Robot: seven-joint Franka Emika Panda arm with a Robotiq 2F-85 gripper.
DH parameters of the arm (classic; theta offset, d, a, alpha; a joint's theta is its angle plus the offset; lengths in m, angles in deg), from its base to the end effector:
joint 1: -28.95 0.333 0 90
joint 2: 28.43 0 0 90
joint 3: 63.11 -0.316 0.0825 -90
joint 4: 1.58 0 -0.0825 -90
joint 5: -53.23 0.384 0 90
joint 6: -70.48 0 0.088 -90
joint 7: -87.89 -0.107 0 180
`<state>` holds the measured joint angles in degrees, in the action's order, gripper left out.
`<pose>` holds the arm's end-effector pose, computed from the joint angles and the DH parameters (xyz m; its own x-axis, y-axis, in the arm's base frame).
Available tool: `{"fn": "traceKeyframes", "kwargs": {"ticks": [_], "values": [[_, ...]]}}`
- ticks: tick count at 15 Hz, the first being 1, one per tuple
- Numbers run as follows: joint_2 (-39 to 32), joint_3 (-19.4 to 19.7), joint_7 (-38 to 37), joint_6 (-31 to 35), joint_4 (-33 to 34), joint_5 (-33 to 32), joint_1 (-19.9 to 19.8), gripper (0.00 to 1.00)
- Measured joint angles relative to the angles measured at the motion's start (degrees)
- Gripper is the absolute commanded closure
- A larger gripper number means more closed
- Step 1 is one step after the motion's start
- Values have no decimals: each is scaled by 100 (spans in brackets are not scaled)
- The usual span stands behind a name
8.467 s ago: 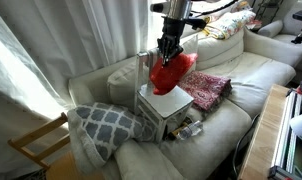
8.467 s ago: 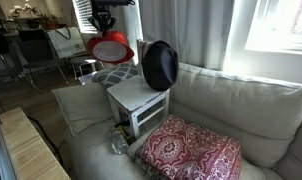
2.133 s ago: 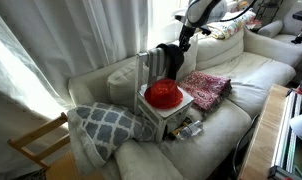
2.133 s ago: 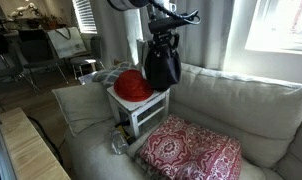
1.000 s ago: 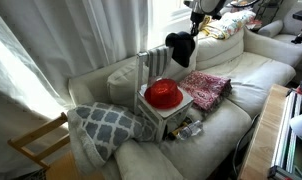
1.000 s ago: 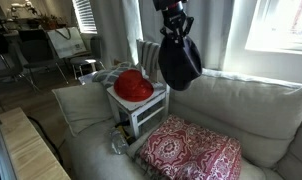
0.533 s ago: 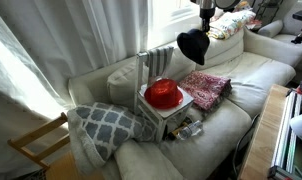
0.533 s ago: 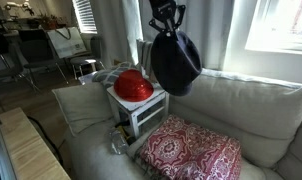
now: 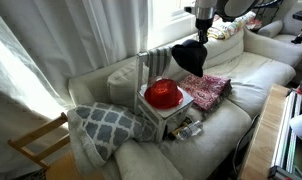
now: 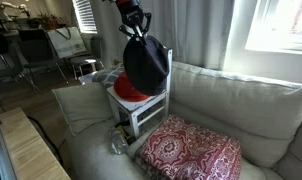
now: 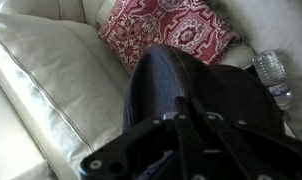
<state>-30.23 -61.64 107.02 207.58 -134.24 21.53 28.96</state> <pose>0.5177 -0.0176 0.3342 0.7670 0.6230 -0.1536 0.6325 -0.6937 0.3444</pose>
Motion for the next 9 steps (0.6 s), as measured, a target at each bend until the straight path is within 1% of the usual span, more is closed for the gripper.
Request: {"fn": "traceKeyframes", "kwargs": {"ticks": [4, 5, 7, 9], "values": [[29, -297, -523, -1, -114, -7, 209, 98], [23, -366, -606, 3, -112, -5, 260, 92], [-3, -470, -698, 20, -92, 34, 345, 92], [-13, -488, -719, 21, -83, 38, 375, 92]]}}
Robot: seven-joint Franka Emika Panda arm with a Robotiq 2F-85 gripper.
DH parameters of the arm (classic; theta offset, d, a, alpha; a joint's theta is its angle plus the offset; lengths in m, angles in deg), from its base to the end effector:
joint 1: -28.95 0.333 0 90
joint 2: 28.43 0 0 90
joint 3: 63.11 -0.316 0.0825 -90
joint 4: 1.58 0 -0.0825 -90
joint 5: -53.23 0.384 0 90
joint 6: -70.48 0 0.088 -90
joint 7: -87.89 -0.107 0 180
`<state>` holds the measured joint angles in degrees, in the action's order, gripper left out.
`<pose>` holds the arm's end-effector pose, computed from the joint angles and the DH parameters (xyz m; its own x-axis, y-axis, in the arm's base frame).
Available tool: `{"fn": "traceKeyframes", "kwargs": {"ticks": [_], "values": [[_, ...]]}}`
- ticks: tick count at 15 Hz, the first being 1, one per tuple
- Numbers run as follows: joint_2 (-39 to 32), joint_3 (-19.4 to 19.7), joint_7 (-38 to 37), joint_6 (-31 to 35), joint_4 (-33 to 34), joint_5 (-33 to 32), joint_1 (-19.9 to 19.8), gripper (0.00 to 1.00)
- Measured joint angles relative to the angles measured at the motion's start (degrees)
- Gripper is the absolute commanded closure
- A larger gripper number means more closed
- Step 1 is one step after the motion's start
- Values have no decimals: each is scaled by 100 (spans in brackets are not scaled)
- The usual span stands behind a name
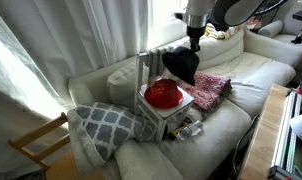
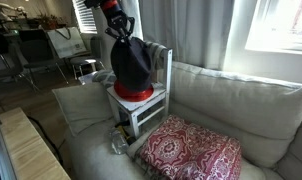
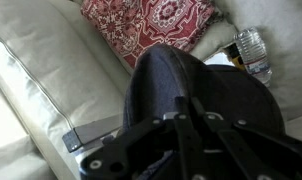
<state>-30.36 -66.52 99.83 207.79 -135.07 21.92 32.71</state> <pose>0.5102 0.0601 0.3272 0.7515 0.6495 -0.1156 0.6433 -0.6826 0.3467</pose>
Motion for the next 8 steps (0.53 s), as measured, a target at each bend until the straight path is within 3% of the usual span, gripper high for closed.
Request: {"fn": "traceKeyframes", "kwargs": {"ticks": [8], "values": [[-5, -9, -6, 1, 1, -37, 8, 98]]}}
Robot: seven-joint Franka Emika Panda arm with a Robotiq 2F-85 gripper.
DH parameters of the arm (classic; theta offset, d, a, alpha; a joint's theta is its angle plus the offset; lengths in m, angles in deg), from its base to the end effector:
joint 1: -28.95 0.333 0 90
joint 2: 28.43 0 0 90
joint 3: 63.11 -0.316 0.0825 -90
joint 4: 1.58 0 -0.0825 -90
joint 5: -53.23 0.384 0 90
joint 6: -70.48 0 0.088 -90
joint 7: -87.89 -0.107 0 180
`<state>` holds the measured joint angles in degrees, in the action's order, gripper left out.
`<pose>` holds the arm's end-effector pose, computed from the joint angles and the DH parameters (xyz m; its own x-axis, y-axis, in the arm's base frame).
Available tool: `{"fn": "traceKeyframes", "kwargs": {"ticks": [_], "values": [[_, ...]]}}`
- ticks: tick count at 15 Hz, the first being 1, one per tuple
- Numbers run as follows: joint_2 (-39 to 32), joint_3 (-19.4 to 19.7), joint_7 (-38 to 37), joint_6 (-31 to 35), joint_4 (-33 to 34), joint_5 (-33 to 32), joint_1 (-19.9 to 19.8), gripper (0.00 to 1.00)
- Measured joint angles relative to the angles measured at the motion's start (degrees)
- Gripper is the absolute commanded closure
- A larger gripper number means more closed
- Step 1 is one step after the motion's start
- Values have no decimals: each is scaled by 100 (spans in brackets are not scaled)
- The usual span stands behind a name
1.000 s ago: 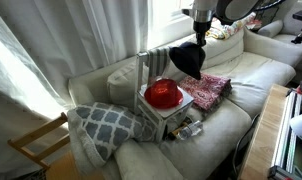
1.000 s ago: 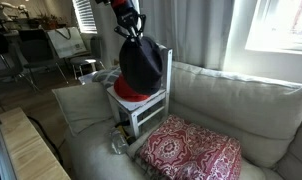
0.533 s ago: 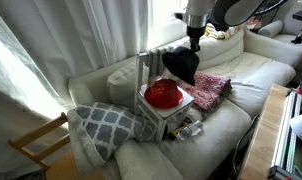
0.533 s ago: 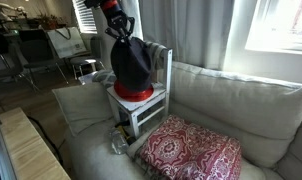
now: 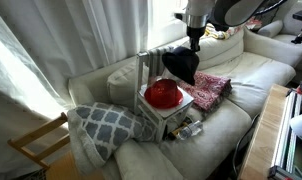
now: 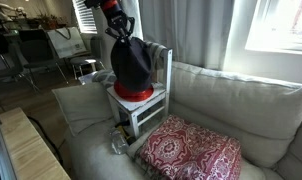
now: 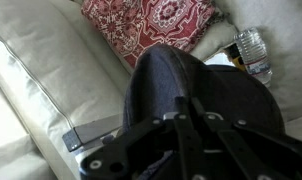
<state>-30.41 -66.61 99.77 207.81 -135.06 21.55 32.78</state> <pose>0.5101 0.0615 0.3269 0.7473 0.6540 -0.1179 0.6476 -0.6769 0.3498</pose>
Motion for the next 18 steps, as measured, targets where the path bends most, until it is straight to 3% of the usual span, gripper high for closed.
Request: {"fn": "traceKeyframes", "kwargs": {"ticks": [11, 18], "values": [[-498, -396, -1370, -178, 53, -918, 531, 98], [-1077, -486, -2219, -507, 487, -1984, 972, 98]]}}
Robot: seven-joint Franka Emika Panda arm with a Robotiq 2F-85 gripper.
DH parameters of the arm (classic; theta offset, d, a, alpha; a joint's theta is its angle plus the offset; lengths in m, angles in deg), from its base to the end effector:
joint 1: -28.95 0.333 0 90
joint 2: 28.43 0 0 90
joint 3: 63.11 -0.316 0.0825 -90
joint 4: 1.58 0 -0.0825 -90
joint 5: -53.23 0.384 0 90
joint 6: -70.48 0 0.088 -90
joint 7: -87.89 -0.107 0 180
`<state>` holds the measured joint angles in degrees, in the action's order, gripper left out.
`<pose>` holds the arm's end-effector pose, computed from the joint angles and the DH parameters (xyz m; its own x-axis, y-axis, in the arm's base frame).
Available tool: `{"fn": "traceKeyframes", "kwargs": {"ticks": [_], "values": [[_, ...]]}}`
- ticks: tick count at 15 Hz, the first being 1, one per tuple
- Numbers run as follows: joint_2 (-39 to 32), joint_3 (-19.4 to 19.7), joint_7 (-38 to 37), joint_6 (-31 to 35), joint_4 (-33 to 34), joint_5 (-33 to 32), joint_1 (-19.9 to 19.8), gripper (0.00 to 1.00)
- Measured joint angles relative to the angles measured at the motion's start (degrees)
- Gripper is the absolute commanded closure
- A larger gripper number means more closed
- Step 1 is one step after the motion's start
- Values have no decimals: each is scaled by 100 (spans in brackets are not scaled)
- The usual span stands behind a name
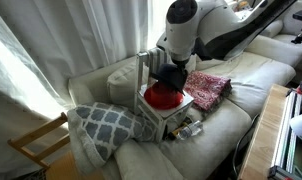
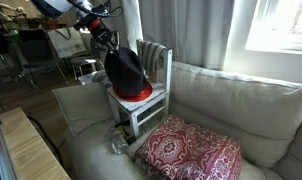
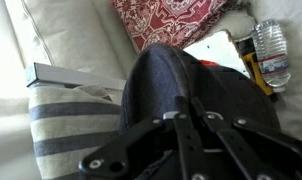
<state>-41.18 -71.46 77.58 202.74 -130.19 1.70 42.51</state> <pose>0.4978 0.1838 0.2605 0.6703 0.7120 -0.2091 0.6942 -0.5021 0.5158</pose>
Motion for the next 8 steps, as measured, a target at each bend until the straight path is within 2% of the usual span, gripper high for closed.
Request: {"fn": "traceKeyframes", "kwargs": {"ticks": [8], "values": [[-809, -67, 3, -213, 581, -169, 171, 98]]}}
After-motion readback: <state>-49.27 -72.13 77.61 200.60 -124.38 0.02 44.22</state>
